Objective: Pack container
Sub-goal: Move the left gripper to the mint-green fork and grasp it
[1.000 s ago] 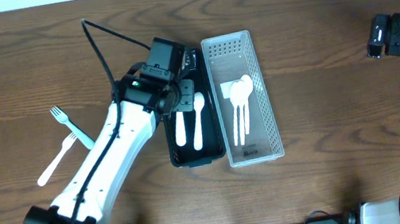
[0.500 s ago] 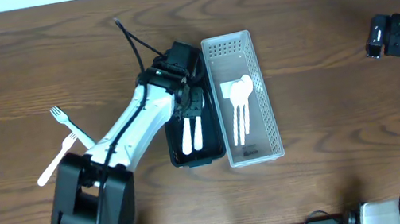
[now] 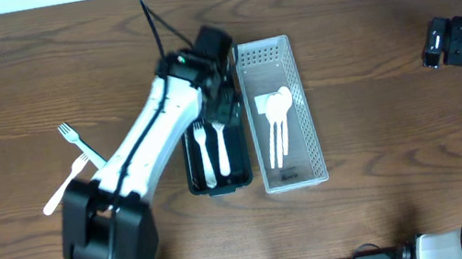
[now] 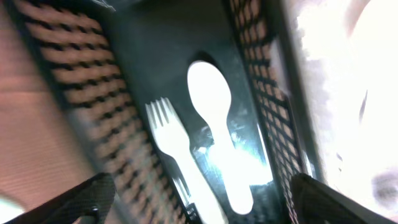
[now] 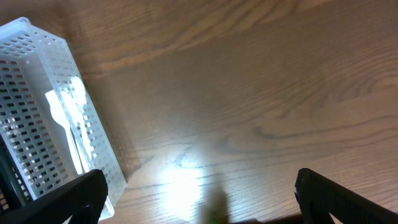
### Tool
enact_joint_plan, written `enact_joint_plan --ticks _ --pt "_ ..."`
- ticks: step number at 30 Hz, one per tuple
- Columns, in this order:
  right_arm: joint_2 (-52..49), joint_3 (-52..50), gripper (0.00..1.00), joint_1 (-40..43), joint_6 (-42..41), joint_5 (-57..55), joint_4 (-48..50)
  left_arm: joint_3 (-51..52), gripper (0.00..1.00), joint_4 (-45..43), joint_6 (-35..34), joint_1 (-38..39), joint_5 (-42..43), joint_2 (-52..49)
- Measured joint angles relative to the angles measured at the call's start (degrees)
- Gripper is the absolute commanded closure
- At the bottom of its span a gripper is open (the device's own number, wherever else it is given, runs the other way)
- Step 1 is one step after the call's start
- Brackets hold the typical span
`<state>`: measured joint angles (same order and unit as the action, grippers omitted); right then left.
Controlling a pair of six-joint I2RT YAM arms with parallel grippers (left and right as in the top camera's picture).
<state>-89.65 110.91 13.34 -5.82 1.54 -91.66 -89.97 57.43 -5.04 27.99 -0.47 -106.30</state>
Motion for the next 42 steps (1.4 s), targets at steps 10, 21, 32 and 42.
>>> enact_joint_plan --ticks 10,21,32,42 --pt "0.0 0.0 0.01 0.0 0.0 0.0 0.1 -11.9 0.02 9.4 -3.4 -10.6 -9.7 13.7" --pt "0.0 0.0 0.01 0.0 0.0 0.0 0.0 -9.7 0.02 13.3 -22.6 -43.9 -5.6 12.3" --pt "0.0 0.0 0.01 0.0 0.0 0.0 0.0 -8.9 0.02 8.6 -20.4 -48.1 -1.9 -1.5" --pt "0.0 0.0 0.01 0.0 0.0 0.0 -0.7 -8.9 0.02 3.5 -20.4 -48.2 -1.2 -14.4"
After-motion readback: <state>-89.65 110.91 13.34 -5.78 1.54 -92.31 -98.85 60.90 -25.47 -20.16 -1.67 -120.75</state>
